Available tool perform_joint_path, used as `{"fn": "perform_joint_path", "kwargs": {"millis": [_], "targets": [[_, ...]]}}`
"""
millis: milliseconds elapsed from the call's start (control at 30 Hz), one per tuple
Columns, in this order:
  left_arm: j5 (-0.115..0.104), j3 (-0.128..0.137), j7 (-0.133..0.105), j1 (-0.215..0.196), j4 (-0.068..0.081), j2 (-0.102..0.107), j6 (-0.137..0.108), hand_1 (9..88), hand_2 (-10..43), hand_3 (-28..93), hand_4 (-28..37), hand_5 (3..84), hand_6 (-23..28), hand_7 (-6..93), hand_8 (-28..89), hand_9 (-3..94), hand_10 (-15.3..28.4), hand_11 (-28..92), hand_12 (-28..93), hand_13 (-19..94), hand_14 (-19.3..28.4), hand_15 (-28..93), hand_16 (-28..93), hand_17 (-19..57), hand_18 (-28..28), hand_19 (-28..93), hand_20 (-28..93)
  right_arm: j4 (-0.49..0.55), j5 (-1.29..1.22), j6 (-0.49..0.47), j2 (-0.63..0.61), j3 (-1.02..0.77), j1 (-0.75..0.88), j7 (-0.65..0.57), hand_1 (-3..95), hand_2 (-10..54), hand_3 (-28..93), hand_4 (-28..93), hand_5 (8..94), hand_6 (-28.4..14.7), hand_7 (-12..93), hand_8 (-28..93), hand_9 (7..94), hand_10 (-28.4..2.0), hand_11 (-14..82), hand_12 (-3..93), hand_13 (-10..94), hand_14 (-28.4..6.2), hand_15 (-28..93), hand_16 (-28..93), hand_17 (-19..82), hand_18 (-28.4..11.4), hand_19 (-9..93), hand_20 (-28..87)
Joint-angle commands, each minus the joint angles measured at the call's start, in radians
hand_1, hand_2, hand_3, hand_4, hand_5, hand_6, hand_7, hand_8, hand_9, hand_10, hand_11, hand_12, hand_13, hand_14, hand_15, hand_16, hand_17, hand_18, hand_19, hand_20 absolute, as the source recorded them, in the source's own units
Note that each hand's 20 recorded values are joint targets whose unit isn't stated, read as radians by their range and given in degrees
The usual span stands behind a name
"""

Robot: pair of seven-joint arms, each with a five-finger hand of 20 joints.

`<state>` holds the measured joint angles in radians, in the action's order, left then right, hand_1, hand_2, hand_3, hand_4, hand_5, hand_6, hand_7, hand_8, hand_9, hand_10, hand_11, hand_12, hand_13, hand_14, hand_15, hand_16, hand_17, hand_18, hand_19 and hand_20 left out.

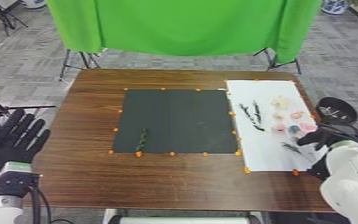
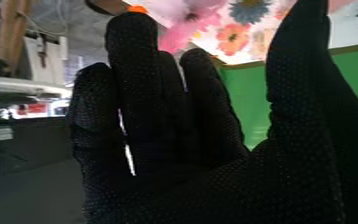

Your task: Arrange flowers

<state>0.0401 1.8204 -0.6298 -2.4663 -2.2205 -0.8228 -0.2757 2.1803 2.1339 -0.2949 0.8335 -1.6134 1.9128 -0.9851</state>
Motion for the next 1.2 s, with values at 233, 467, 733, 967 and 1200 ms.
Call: {"fn": "perform_joint_path", "kwargs": {"millis": [233,467,733,967,1200], "targets": [[-0.027,-0.006,0.010,-0.012,-0.005,-0.017,-0.008,29.6,11.2,72,-28.3,41.0,9.2,13.9,-9,33.3,15.4,18,11,23,15.9,33,-6,-7.2,15.4,39,7,-0.118,-0.039,0.071,0.036,0.019,0.022,-0.019,46.9,-9.5,70,-28,62.8,-5.1,14,-11,63.3,-15.2,10.5,13.1,71,-12.3,53,18,37,-24.6,86,27],[-0.026,-0.007,0.014,-0.016,-0.007,-0.019,-0.015,29.2,11.0,72,-28.3,41.1,9.3,14.0,-9,33.6,15.6,18,11,23,15.9,34,-7,-7.4,15.5,40,7,-0.122,-0.029,0.171,0.029,0.039,0.028,-0.016,58.3,-9.5,61,-28,76.1,-1.4,30,9,83.3,-11.9,15.6,30.8,76,-10.6,55,21,39,-24.5,87,31],[-0.018,-0.004,0.029,-0.014,-0.002,-0.015,-0.003,28.9,11.1,72,-28.3,41.3,9.3,14.3,-9,33.9,15.7,19,11,23,16.1,34,-7,-7.4,15.5,40,7,-0.024,-0.022,0.284,0.000,0.028,0.046,0.010,56.5,-9.5,67,-28,75.4,-0.5,35,14,85.3,-10.9,20.3,37.7,78,-10.0,56,22,40,-24.3,88,32],[-0.015,0.002,0.035,-0.024,-0.002,-0.011,0.000,28.7,11.0,73,-28.3,41.3,9.3,14.4,-9,34.0,15.7,19,11,23,16.1,34,-7,-7.4,15.5,40,7,0.078,-0.097,0.371,-0.017,0.080,-0.029,0.070,55.1,-9.5,69,-28,75.6,-0.5,36,15,85.6,-10.9,20.3,38.7,78,-9.7,55,23,40,-24.1,89,32],[-0.010,0.011,0.040,-0.022,-0.003,-0.006,-0.001,28.8,11.1,72,-28.3,41.3,9.4,14.2,-9,34.1,15.7,19,11,23,16.2,34,-7,-7.5,15.6,40,7,0.101,-0.263,0.467,0.003,0.280,-0.239,0.146,54.8,-9.5,70,-28,75.8,-0.6,36,15,85.8,-10.8,20.3,39.2,78,-9.6,55,24,40,-24.1,89,32]]}}
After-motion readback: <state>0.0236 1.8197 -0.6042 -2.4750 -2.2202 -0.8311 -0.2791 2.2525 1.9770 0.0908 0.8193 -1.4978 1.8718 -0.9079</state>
